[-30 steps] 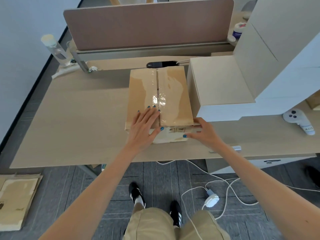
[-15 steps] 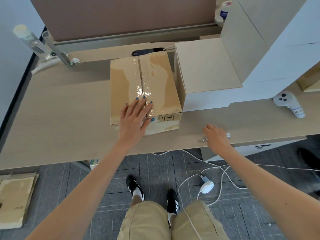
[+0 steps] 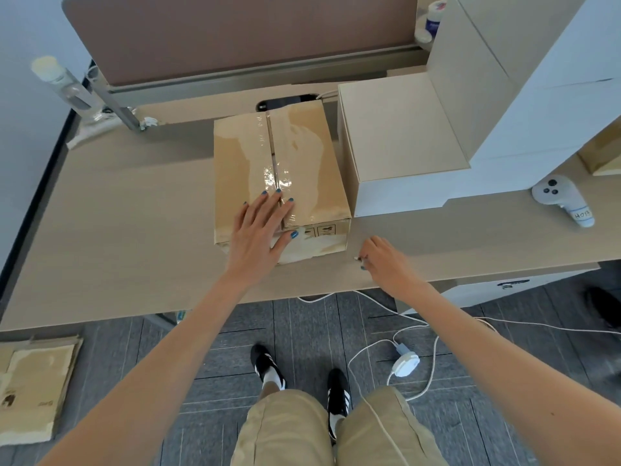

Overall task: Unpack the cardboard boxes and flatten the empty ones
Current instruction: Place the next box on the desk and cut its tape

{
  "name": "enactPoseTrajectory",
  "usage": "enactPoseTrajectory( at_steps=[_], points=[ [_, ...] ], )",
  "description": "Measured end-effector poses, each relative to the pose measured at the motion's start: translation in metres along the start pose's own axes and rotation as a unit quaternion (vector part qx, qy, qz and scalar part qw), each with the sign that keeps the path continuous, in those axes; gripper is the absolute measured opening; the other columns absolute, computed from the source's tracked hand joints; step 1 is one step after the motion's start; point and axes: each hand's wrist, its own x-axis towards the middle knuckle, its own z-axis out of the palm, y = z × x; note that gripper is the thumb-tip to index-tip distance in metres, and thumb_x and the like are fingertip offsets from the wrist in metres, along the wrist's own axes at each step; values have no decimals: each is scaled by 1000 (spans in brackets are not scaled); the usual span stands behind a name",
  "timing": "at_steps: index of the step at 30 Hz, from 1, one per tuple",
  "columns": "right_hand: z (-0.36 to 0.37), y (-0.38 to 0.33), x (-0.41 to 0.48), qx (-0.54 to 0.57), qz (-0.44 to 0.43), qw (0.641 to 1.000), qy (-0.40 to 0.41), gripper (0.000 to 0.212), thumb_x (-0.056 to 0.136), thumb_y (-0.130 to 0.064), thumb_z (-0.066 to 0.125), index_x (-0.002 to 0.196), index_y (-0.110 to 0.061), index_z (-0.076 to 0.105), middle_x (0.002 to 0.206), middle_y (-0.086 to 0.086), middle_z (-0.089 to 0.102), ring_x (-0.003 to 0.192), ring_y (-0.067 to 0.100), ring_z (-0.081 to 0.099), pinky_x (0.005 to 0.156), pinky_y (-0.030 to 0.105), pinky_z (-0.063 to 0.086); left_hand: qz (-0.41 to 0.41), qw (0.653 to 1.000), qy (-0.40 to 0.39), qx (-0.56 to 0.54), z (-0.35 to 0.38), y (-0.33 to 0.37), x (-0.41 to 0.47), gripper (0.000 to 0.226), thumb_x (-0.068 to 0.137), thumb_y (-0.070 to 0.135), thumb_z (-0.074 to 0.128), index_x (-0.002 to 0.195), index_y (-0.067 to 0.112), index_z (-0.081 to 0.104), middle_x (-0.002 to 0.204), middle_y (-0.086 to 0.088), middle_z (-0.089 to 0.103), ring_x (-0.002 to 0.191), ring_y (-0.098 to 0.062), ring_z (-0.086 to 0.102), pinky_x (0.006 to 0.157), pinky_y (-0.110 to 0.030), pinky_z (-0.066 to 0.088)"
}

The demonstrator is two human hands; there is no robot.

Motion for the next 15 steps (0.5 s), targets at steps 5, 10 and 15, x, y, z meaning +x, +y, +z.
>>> enactPoseTrajectory(
  at_steps=[5, 10, 15],
  points=[
    [-15, -43, 3, 28, -59, 998, 17, 10, 96, -12, 54, 103, -5, 53, 103, 1, 48, 94, 18, 47, 71, 24, 35, 16, 998, -7, -66, -12, -19, -5, 58, 94, 30, 59, 149, 24, 42, 158, 4, 35, 148, -15, 26, 120, -43, 21],
    [-17, -69, 7, 66, -79, 993, 64, 5, 94, -15, 54, 96, -10, 52, 97, -1, 51, 86, 16, 50, 68, 27, 42, -2, 998, -34, -47, -24, -36, -7, 63, 91, 52, 40, 148, 25, 44, 159, 2, 34, 149, -19, 24, 121, -43, 17],
    [-26, -93, 13, 68, -111, 984, 119, 7, 90, -13, 56, 89, -14, 49, 89, -4, 50, 79, 12, 45, 62, 23, 35, 21, 995, -87, -41, -38, -49, 0, 70, 88, 62, 37, 146, 23, 46, 158, -4, 36, 148, -28, 28, 120, -49, 24]
  ],
)
